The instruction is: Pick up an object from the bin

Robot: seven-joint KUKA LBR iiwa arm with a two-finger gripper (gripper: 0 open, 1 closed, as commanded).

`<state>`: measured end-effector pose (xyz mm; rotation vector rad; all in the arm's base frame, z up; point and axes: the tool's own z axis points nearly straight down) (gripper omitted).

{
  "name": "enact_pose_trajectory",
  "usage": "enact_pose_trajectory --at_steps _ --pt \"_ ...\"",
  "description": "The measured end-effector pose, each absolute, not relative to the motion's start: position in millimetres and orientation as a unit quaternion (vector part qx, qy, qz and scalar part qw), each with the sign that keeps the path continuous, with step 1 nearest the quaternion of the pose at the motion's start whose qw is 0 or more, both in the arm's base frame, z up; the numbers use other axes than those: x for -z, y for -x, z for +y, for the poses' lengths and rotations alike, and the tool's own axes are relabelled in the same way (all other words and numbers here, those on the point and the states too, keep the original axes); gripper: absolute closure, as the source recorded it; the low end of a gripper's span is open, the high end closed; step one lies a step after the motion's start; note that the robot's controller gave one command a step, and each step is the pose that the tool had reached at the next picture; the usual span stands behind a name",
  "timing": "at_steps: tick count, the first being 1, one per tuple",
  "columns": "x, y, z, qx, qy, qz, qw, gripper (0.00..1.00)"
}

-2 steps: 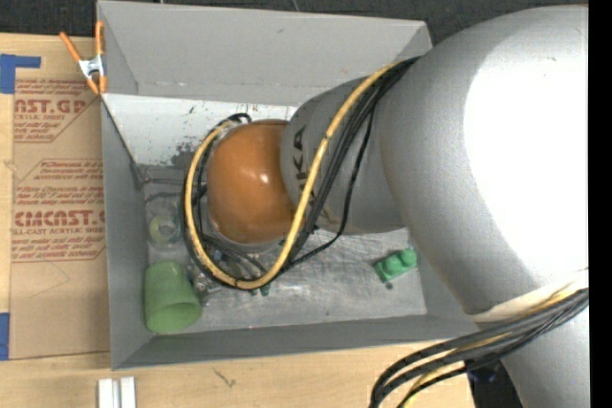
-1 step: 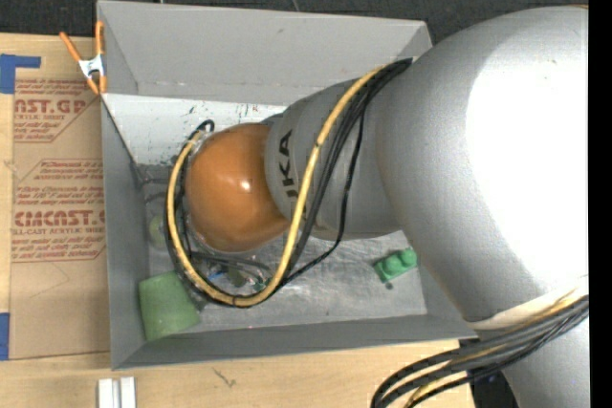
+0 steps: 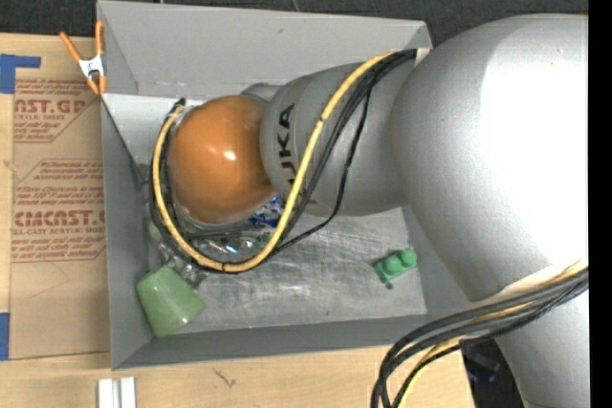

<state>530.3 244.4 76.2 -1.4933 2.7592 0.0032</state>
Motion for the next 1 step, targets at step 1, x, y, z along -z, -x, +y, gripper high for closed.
enact_pose_trajectory --at_steps 1 --pt "-76.2 -530.3 244.4 -0.002 0.476 0.88 0.003 1.0"
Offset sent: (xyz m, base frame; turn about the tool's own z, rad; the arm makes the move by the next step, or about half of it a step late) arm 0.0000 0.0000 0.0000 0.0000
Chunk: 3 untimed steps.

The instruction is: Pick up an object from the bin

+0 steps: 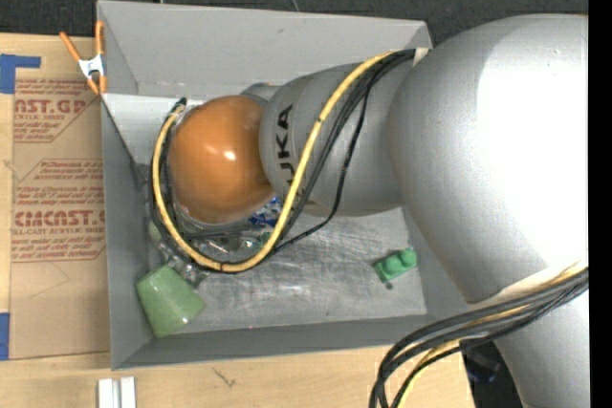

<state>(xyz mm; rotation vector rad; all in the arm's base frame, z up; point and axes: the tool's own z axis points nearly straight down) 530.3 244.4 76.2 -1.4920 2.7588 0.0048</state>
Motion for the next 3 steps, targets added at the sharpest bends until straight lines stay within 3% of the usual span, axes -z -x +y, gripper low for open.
enact_pose_trajectory --at_steps 1,2,3 --pt "-99.0 -537.4 238.7 0.0 0.473 0.881 0.003 1.0" --pt "-96.9 -497.3 237.0 0.003 0.365 0.931 0.006 1.0" --pt "-74.9 -564.5 241.4 -0.003 0.458 0.889 0.002 1.0"
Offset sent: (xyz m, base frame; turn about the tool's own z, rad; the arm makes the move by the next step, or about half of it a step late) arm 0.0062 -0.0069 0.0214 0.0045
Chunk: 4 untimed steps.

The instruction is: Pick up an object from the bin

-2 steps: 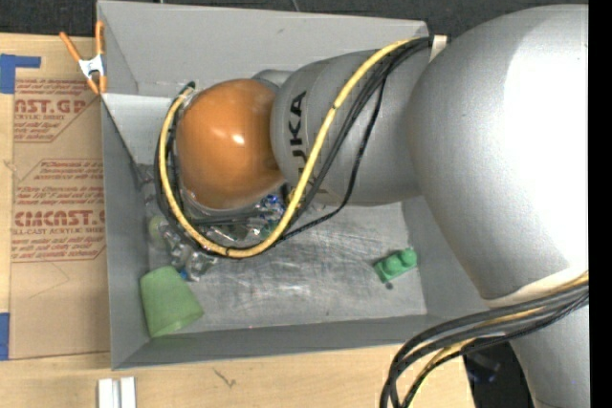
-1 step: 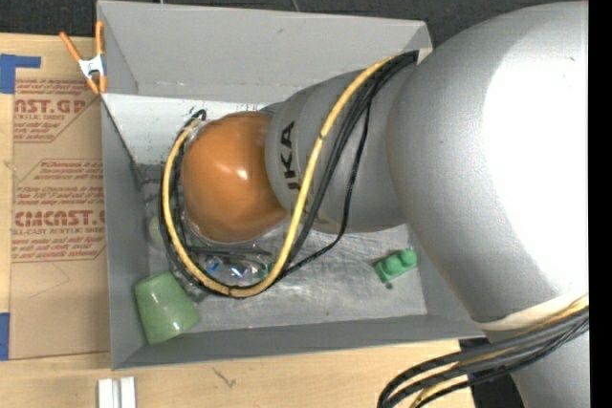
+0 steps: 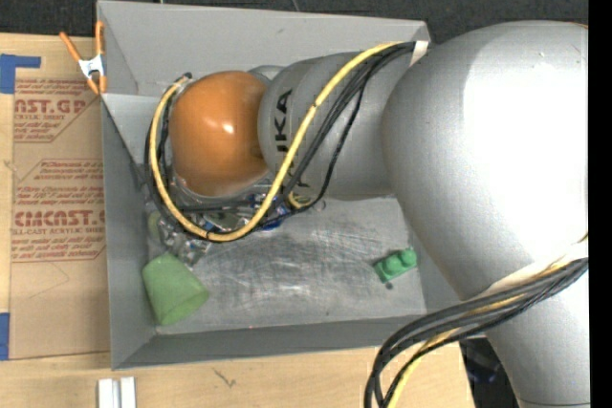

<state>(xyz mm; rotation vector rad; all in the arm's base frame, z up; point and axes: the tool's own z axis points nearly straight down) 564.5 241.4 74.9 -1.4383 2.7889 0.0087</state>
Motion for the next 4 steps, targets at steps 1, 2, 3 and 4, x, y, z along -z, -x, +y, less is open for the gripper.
enact_pose_trajectory --at_steps 1,2,3,4 --pt "-75.6 -556.5 230.0 -0.004 0.246 0.969 0.005 1.0" --pt "-76.7 -535.3 233.1 -0.001 0.211 0.977 0.011 1.0" --pt "-77.3 -496.6 226.0 -0.002 0.196 0.981 0.016 1.0" --pt "-75.3 -582.8 227.3 -0.003 0.396 0.918 0.003 1.0"
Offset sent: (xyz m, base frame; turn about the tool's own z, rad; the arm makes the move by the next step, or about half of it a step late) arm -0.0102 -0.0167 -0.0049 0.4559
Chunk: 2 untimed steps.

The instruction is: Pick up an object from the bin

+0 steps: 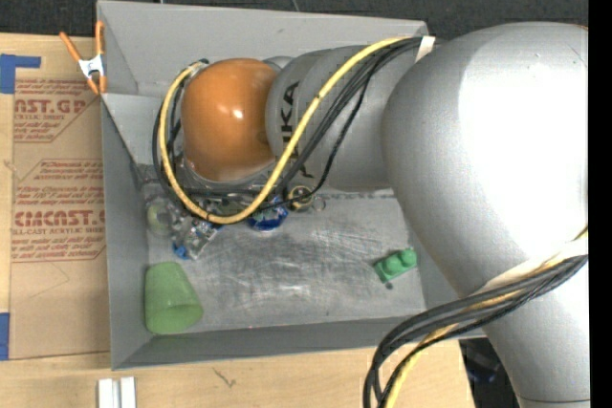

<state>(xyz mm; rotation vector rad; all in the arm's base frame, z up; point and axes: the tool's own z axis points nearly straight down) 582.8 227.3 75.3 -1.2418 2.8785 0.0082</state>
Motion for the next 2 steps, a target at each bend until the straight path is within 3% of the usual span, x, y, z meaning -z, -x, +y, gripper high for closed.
enact_pose_trajectory --at_steps 1,2 --pt "-75.8 -580.6 225.4 -0.004 0.405 0.914 0.008 1.0" --pt "-218.9 -569.1 205.0 0.0 0.436 0.9 0.005 1.0"
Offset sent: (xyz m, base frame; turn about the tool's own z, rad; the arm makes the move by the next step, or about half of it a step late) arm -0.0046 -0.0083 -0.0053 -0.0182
